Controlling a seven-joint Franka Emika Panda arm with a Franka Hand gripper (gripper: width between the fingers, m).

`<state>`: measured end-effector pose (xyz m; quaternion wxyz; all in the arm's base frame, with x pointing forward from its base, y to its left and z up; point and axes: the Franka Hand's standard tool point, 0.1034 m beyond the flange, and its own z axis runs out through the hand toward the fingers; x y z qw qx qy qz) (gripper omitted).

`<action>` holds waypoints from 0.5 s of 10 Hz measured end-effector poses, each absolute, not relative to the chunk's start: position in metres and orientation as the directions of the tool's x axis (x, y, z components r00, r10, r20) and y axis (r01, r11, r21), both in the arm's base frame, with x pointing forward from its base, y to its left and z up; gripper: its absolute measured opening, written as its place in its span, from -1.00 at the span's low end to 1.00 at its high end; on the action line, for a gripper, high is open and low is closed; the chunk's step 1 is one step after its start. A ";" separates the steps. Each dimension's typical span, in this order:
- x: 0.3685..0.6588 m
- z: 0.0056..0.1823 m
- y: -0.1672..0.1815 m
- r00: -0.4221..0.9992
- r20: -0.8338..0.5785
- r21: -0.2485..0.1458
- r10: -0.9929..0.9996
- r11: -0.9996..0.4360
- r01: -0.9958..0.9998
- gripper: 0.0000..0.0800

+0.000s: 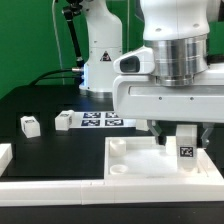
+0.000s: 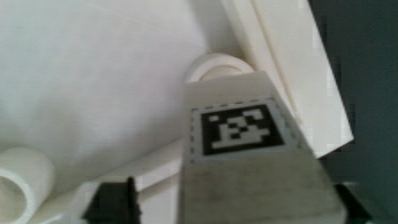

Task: Assemble square table

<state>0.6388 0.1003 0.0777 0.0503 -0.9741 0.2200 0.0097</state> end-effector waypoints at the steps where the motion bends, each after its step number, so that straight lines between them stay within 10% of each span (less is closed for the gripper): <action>1: 0.639 0.078 0.101 0.850 -0.051 -0.090 -0.523 -0.846 -0.526 -0.19; 5: 0.638 0.077 0.100 0.631 -0.078 -0.066 -0.772 -0.627 -0.776 -0.28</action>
Offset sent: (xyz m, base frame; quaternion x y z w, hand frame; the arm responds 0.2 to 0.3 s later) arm 0.0000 0.0000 0.0000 0.0000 0.0000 0.1938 0.9810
